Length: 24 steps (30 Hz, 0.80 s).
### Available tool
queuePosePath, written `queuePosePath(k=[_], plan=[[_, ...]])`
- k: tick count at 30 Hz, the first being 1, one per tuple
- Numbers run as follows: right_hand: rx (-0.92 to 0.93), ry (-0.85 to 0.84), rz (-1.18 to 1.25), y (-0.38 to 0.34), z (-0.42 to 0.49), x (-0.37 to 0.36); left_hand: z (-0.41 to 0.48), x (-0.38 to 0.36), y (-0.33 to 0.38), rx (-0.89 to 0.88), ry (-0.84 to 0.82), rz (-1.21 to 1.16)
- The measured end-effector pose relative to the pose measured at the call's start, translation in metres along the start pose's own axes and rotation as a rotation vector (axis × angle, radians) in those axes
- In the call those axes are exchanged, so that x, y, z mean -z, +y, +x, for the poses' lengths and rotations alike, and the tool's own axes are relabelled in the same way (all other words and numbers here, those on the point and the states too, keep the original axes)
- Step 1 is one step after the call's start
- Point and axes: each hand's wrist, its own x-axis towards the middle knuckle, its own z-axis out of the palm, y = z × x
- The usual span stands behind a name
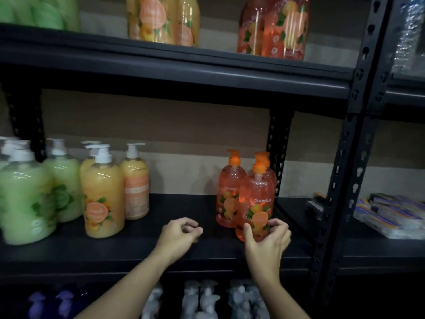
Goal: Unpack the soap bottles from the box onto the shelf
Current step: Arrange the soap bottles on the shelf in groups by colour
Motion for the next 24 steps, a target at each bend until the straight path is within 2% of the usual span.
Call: queuePosePath(k=[3,6,9,11,17,20,24], plan=[[0.151,-0.049,0.066,-0.031,-0.029,-0.031,-0.011,0.036,-0.012,-0.102,0.366,0.145],[0.136,-0.303,0.118,-0.063,-0.045,-0.072,-0.016,0.075,-0.020,-0.165,0.715,0.208],[0.055,-0.545,0.114,-0.089,-0.056,-0.111,-0.007,0.104,-0.030,-0.159,0.942,0.217],[0.008,-0.665,0.104,-0.096,-0.062,-0.138,0.006,0.118,-0.040,-0.120,1.021,0.197],[-0.236,-0.919,0.162,-0.095,-0.070,-0.195,0.035,0.135,-0.064,-0.025,0.865,0.017],[-0.297,-0.937,0.233,-0.093,-0.066,-0.217,0.046,0.138,-0.084,0.029,0.792,-0.077],[-0.283,-0.941,0.266,-0.087,-0.055,-0.243,0.056,0.143,-0.101,0.080,0.703,-0.172]])
